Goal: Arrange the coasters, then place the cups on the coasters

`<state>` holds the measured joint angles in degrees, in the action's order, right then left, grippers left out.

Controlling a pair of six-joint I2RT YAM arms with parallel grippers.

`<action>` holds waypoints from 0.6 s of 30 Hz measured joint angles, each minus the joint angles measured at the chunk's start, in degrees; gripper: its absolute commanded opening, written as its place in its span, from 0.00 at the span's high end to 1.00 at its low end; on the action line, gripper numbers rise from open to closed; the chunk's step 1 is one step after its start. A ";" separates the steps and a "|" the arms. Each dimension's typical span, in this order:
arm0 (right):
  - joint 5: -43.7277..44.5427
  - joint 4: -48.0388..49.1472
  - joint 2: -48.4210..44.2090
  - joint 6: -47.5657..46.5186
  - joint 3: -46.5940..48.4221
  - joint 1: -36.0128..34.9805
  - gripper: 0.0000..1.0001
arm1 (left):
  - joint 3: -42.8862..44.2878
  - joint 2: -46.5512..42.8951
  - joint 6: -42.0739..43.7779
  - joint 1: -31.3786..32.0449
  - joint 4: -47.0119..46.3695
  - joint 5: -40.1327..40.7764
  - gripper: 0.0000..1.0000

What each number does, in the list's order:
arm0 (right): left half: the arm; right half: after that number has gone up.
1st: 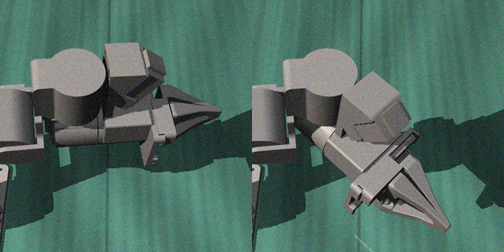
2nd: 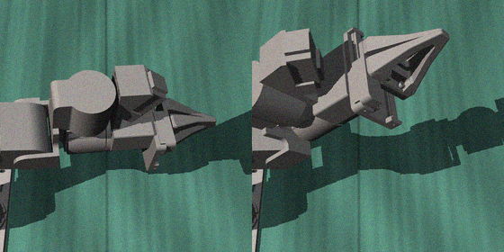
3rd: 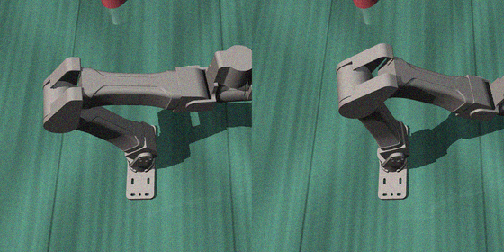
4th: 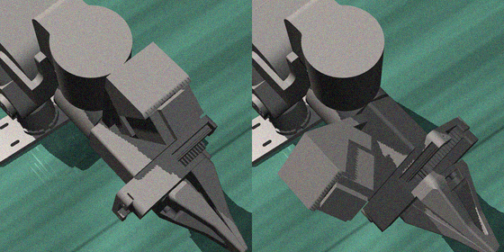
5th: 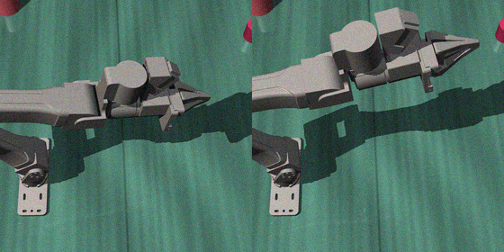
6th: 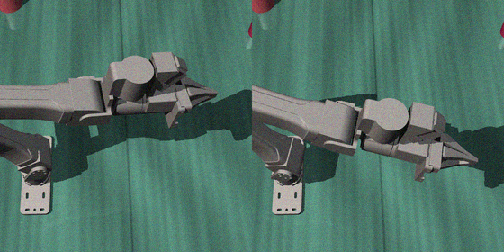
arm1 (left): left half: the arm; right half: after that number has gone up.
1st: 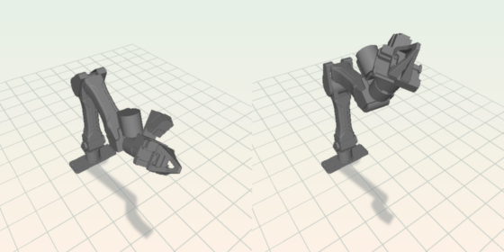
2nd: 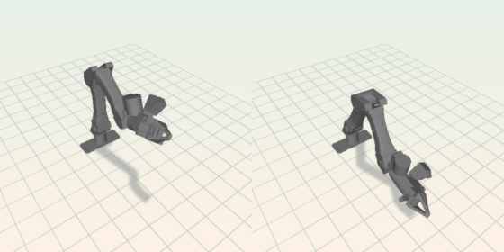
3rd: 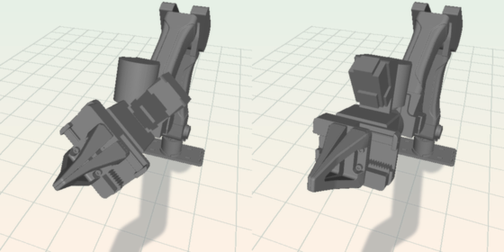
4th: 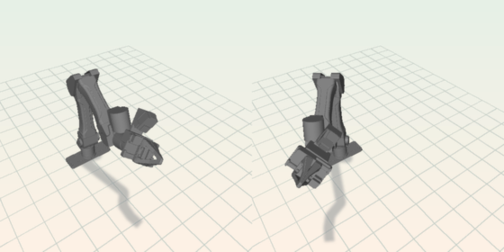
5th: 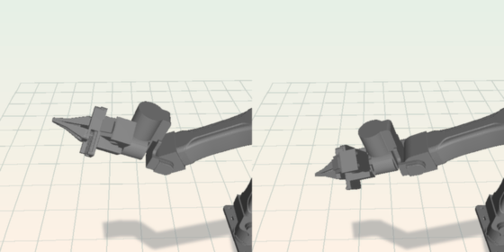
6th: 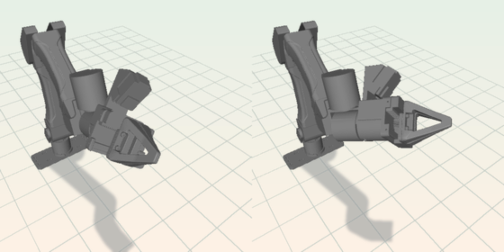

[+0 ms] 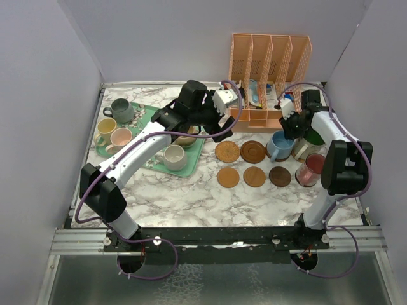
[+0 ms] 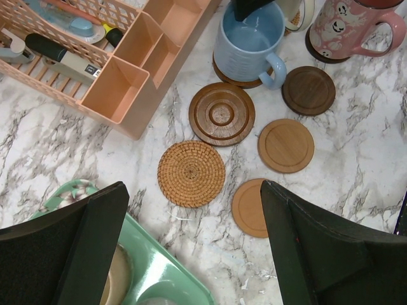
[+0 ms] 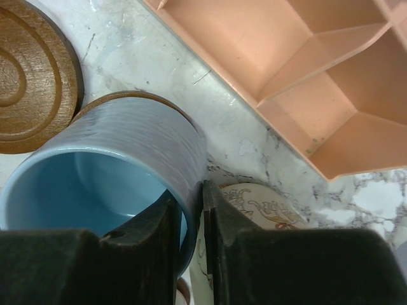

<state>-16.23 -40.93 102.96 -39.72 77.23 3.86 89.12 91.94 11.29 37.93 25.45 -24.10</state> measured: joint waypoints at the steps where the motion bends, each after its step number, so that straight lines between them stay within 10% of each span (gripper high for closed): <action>1: -0.07 -0.26 0.02 -0.02 0.37 0.02 0.79 | 0.00 0.00 0.02 0.00 0.00 -0.02 0.11; 18: -1.11 -1.49 0.02 -0.26 3.45 0.02 0.74 | -0.24 -0.02 0.02 0.00 0.00 -0.35 0.11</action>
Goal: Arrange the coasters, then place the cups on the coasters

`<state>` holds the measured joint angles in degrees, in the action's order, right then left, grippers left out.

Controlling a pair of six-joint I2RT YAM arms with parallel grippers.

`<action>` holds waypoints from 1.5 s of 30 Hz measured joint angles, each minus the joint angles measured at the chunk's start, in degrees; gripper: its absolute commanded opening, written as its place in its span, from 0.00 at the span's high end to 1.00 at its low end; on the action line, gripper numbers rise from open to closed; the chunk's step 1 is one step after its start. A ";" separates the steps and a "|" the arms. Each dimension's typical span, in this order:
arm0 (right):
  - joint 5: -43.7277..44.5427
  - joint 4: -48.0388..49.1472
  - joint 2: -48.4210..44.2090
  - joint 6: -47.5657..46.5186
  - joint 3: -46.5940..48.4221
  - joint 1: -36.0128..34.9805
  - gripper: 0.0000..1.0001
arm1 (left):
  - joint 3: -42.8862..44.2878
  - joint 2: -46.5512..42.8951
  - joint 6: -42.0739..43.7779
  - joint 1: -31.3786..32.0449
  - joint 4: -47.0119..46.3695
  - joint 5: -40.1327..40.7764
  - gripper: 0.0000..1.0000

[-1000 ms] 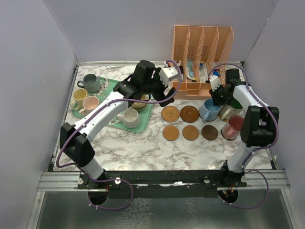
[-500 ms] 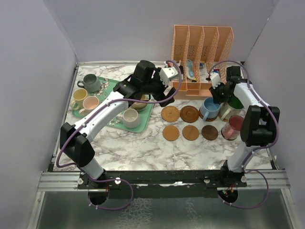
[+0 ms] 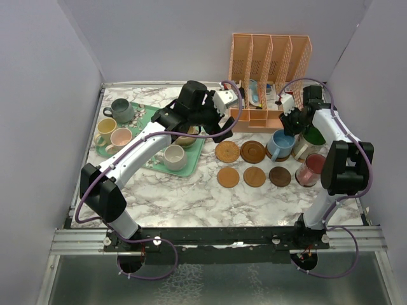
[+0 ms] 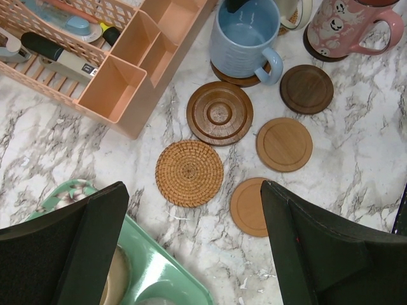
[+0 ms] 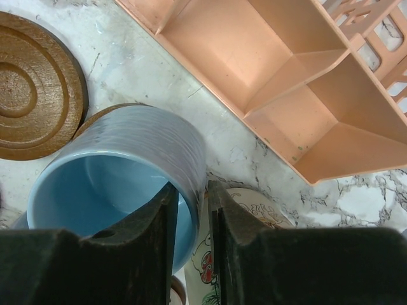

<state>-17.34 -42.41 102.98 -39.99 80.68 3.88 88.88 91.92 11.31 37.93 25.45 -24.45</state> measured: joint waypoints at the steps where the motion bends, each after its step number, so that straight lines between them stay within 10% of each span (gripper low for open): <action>1: 0.00 -0.04 0.00 -0.02 0.00 0.00 0.73 | 0.00 0.00 0.00 0.00 0.00 -0.02 0.11; 25: -0.42 -4.24 -7.74 2.36 2.38 -1.22 0.46 | -0.33 -0.92 0.04 -0.11 0.00 -0.17 0.11; 45: -1.64 -4.20 -11.67 8.50 -8.02 -8.15 0.51 | -1.27 -1.95 0.22 -0.48 -0.02 -0.20 0.11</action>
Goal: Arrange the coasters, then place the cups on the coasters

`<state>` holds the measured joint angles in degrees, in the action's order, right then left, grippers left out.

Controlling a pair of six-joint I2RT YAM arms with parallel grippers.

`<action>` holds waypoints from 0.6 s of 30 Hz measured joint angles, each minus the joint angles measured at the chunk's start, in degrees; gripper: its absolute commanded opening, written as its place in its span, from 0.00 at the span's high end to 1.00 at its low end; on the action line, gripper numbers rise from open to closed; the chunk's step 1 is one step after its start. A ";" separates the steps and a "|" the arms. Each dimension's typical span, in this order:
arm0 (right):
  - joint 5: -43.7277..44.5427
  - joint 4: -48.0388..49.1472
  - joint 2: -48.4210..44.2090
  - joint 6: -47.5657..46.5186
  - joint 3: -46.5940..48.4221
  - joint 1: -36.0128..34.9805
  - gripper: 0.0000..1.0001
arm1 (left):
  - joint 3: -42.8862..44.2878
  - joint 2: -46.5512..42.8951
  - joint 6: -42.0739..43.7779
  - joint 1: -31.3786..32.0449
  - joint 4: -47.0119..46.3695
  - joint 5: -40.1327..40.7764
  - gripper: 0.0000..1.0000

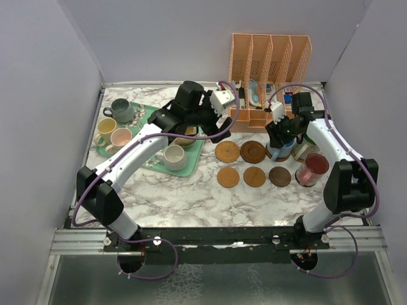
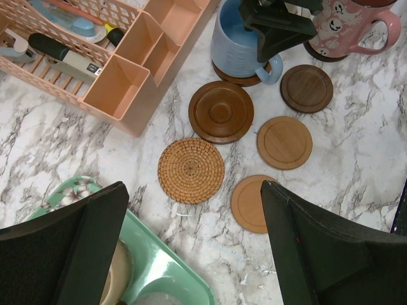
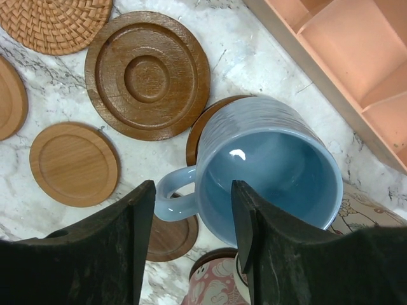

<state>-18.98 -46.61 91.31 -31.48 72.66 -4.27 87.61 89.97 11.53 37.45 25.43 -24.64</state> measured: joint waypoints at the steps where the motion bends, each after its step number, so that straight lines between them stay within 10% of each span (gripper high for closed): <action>1: 0.00 0.00 0.22 0.15 0.00 -0.07 0.52 | -0.02 0.00 0.00 0.00 0.00 0.02 0.11; 18: -0.79 1.14 2.49 1.81 -1.51 -0.28 0.74 | -0.04 -0.02 0.02 -0.02 0.00 0.02 0.11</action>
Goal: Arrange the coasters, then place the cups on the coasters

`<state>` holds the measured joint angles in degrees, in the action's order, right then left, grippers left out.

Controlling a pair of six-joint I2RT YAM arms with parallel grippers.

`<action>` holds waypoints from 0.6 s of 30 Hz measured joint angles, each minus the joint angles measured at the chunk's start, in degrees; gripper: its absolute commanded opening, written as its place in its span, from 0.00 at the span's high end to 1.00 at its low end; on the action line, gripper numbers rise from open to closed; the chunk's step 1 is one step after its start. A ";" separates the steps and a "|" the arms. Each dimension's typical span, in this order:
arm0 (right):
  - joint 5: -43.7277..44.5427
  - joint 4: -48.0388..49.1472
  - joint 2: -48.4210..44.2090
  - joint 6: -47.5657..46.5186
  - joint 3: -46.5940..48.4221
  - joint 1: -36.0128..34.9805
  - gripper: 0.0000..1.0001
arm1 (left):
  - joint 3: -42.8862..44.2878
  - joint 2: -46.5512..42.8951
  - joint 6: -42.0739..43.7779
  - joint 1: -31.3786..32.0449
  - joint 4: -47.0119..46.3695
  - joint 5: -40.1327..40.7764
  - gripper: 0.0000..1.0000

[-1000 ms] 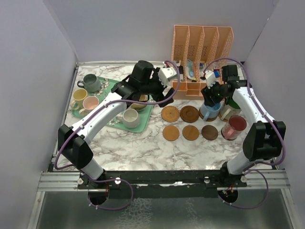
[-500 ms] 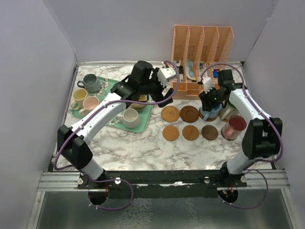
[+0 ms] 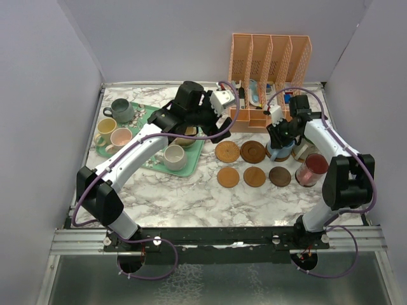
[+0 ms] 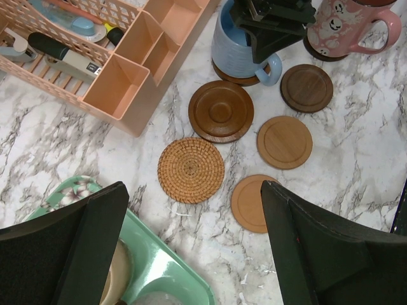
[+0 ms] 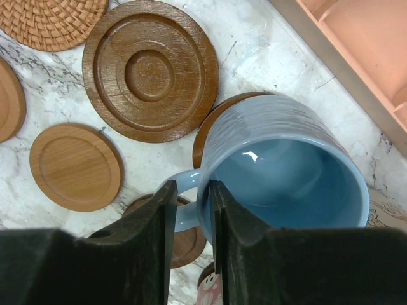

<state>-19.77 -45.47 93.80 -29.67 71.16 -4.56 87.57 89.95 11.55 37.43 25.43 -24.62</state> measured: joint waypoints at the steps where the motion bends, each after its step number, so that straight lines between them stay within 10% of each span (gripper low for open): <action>1: 0.00 0.13 0.04 0.07 -0.04 0.00 0.75 | -0.07 0.00 0.00 0.00 -0.02 -0.02 0.11; 18: 0.15 0.79 1.99 1.01 -0.11 0.00 0.81 | -1.20 -0.44 -0.02 -0.57 -0.02 -0.02 0.11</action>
<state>-19.62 -44.69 95.79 -28.67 71.05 -4.56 86.37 89.52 11.53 36.86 25.41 -24.64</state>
